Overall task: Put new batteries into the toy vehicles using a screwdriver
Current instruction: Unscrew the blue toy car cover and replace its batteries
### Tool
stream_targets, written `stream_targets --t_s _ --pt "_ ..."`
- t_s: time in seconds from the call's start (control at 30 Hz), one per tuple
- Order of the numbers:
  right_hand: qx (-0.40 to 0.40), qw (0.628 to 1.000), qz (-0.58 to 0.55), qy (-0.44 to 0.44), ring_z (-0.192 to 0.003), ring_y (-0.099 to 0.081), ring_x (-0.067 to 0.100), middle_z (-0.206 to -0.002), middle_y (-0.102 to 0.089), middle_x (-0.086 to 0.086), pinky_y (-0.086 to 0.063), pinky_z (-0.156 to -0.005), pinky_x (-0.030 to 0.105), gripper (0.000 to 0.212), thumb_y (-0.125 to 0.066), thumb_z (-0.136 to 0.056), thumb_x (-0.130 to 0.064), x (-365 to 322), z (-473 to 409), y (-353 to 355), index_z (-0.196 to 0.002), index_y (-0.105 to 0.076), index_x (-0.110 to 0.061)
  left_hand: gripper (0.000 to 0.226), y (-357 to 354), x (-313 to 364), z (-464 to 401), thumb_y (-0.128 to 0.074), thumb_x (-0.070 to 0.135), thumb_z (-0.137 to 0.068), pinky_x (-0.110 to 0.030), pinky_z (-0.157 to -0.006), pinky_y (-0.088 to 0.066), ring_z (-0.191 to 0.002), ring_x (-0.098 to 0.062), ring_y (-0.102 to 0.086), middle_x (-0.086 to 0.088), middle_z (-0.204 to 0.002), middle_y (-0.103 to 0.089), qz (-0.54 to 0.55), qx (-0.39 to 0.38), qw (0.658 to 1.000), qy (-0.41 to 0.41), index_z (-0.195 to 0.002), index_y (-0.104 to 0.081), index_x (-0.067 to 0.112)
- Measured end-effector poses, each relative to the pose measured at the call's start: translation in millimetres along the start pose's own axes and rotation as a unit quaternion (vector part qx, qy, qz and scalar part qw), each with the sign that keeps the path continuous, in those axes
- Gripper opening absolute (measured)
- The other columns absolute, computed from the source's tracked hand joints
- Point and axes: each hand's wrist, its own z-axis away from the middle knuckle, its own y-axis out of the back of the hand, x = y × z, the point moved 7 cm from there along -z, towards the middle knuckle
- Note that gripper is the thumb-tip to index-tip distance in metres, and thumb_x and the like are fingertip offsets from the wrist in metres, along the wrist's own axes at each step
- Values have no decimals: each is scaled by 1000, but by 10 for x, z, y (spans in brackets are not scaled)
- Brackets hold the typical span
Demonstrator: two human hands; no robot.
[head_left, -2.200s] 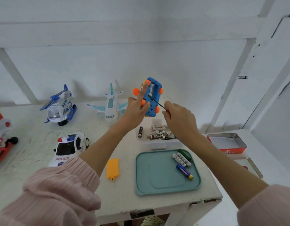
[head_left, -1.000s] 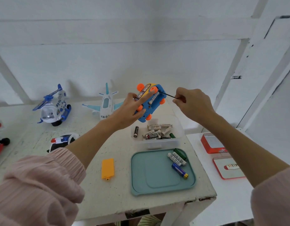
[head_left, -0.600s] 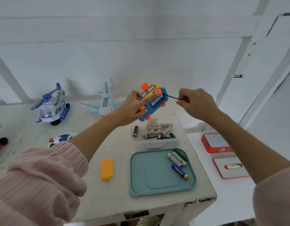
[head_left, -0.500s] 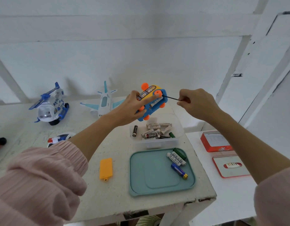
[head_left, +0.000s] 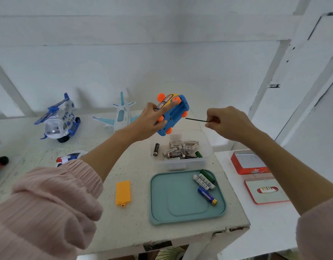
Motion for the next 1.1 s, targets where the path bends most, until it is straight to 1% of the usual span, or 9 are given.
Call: stream_targets --t_s 0.07,0.13,0.2,0.33,0.4,0.5,0.67,0.8,1.1 --pt "-5 1000 -30 7 -69 -50 19 -71 -57 -2 -33 -57 24 14 -57 -89 -26 -44 7 7 -78 -52 -18 59 43 -94 24 -38 25 -100 -29 -93 -29 -102 -26 -35 -13 -107 -34 63 22 997 37 -148 -10 45" --pt "-22 997 -66 17 -69 -51 18 -69 -55 -7 -40 -61 26 12 -59 -87 -26 -134 16 -15 -79 -53 -20 62 95 -112 85 -39 29 -96 -37 -93 -37 -94 -32 -42 -19 -105 -41 159 38 986 30 -150 -12 43" --pt "-42 994 -100 31 -69 -55 18 -69 -57 -8 -48 -69 33 7 -60 -86 -22 -275 29 -71 -80 -57 -20 64 166 -54 206 -38 16 -96 -50 -91 -47 -84 -43 -48 -27 -127 -43 286 43 957 -15 -152 -11 33" --pt "-76 982 -158 69 -60 -53 6 -74 -66 -2 -50 -69 32 18 -55 -80 -8 -678 93 -221 -88 -67 -18 62 346 6 543 -29 -5 -98 -39 -86 -48 -87 -34 -50 -12 -143 -42 399 96 912 -29 -152 -10 18" --pt "-99 974 -173 107 -57 -49 0 -78 -63 -3 -43 -65 22 23 -55 -77 -3 -935 150 -323 -89 -70 -17 60 397 -44 723 -26 -8 -100 -26 -85 -49 -92 -16 -60 12 -131 -56 408 116 905 -5 -144 -19 31" --pt "-114 959 -199 165 -59 -50 0 -79 -57 -2 -36 -62 9 23 -60 -78 -2 -1315 265 -496 -92 -72 -15 56 508 -216 996 -27 -5 -101 -22 -82 -50 -91 -8 -64 9 -128 -56 427 163 889 37 -140 -21 35" --pt "-62 966 -167 185 -84 -57 23 -90 -64 7 -45 -74 31 20 -60 -85 -13 -1748 518 -860 -103 -69 -11 55 642 -454 1419 -33 -1 -100 -31 -82 -54 -104 -11 -64 12 -124 -57 484 237 839 78 -142 -17 31" --pt "-81 971 -137 176 -95 -52 25 -100 -66 8 -40 -80 31 22 -56 -89 -14 -1912 520 -1190 -108 -65 -9 67 660 -499 1656 -46 13 -95 -38 -87 -54 -119 -24 -57 2 -137 -50 499 260 822 92 -148 -10 31" --pt "-111 982 -83 130 -105 -48 26 -111 -54 12 -43 -78 33 27 -49 -92 -11 -2002 397 -1532 -114 -64 -9 81 610 -563 1926 -52 21 -91 -46 -92 -50 -125 -31 -52 -12 -151 -34 542 290 783 95 -151 1 36"
